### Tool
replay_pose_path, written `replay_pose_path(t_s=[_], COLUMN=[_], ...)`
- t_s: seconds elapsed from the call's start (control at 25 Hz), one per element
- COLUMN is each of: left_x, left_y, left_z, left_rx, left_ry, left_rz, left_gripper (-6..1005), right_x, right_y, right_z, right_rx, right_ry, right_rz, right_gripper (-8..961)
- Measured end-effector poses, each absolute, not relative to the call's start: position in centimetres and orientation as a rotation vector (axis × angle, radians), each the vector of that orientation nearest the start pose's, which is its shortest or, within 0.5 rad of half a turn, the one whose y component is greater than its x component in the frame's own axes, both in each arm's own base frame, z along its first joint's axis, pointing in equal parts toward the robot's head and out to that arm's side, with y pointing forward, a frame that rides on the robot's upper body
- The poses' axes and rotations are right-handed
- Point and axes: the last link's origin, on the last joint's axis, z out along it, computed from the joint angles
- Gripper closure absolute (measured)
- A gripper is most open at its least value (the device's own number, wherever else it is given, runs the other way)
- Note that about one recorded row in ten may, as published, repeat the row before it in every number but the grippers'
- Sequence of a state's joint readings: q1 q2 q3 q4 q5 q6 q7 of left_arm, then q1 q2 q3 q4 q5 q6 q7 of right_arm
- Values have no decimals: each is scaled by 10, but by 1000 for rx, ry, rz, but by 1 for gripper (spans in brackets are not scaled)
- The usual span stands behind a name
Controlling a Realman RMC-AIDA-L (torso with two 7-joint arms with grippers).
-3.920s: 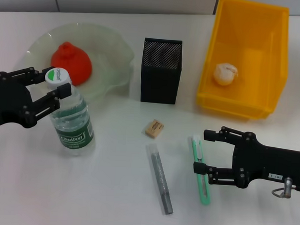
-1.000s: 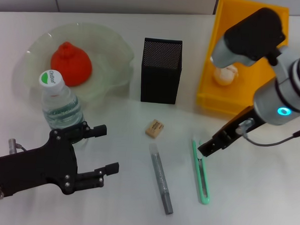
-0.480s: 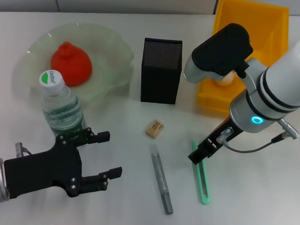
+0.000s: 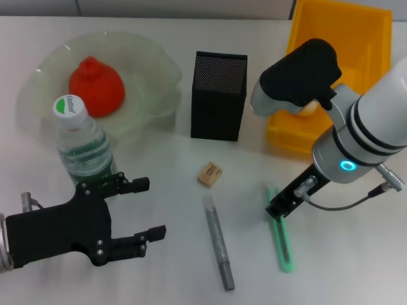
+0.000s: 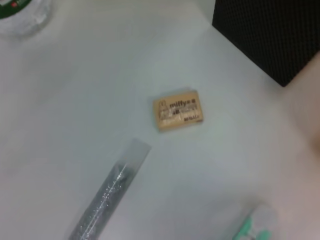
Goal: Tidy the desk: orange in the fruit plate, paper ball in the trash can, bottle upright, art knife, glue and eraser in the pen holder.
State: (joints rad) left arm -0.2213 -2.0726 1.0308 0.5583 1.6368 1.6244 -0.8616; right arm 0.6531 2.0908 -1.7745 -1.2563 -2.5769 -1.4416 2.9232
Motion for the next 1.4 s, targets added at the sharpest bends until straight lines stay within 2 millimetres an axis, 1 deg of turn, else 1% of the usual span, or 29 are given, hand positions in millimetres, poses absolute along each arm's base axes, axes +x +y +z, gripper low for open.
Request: replay_pose_path(t_s=[0.08, 0.36, 0.56, 0.88, 1.12, 1.4], left_x=[-301, -301, -301, -301, -301, -302], left_y=[231, 231, 232, 232, 232, 232], left_z=[-31, -30, -29, -29, -29, -29], left_rx=[-2703, -2699, -2697, -2694, -2693, -2694], left_ry=[-270, -270, -268, -269, -269, -270], left_rz=[-850, -850, -850, -850, -851, -850], left_gripper=[216, 216, 216, 216, 216, 216], right_x=[163, 163, 163, 163, 159, 159], right_y=[327, 328, 327, 326, 324, 327], right_z=[-76, -75, -76, -76, -71, -66], right_rx=[-2562, -2560, -2565, -2575, -2584, -2565], right_ry=[1019, 1030, 1021, 1008, 985, 1021], right_rz=[-682, -675, -681, -689, -655, -607], right_gripper=[489, 720, 756, 851, 915, 908])
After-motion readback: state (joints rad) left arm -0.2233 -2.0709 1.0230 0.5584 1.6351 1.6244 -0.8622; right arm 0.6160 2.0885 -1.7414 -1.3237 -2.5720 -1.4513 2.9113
